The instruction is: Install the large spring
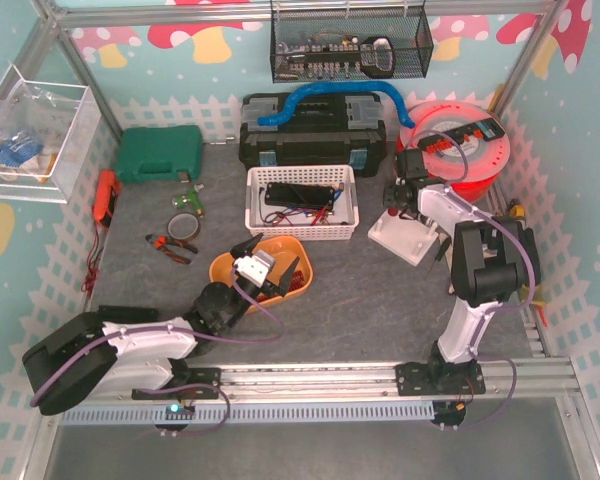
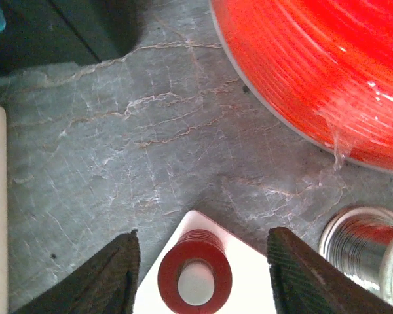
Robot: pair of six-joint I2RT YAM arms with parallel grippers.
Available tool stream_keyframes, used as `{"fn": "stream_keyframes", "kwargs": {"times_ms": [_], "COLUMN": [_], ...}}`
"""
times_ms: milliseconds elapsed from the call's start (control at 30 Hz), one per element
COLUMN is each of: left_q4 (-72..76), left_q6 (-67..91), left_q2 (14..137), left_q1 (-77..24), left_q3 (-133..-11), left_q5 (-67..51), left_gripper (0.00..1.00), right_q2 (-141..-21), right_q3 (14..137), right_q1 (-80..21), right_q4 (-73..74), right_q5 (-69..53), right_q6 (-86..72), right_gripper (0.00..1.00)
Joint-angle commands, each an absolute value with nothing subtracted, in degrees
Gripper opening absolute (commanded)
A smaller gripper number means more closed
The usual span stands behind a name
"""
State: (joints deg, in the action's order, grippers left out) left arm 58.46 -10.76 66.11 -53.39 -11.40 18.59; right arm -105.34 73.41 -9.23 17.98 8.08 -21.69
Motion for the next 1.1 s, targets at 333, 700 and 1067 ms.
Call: {"fn": "stream_keyframes", "kwargs": {"times_ms": [333, 700, 1067], "left_q4": [43.0, -4.8, -20.8], "left_q6": [7.1, 22.1, 29.1], "left_q2": [67.8, 69.1, 68.1], "left_q1": [-51.8, -45.3, -38.2], "left_q3": [-19.0, -39.8, -44.4], "left_q5": [27.4, 21.8, 0.1], "left_gripper": [0.99, 0.99, 0.61], "right_q2": [-85.9, -74.2, -67.9], "right_q3": [64.8, 46.3, 36.7], "right_q1": [-13.9, -25.7, -25.9], "right_q4": [20.5, 1.2, -7.7], "right_q5": [-3.1, 6.8, 9.3], "right_q6": [-25.0, -27.8, -32.1], "right_gripper": [0.74, 0.88, 0.88]}}
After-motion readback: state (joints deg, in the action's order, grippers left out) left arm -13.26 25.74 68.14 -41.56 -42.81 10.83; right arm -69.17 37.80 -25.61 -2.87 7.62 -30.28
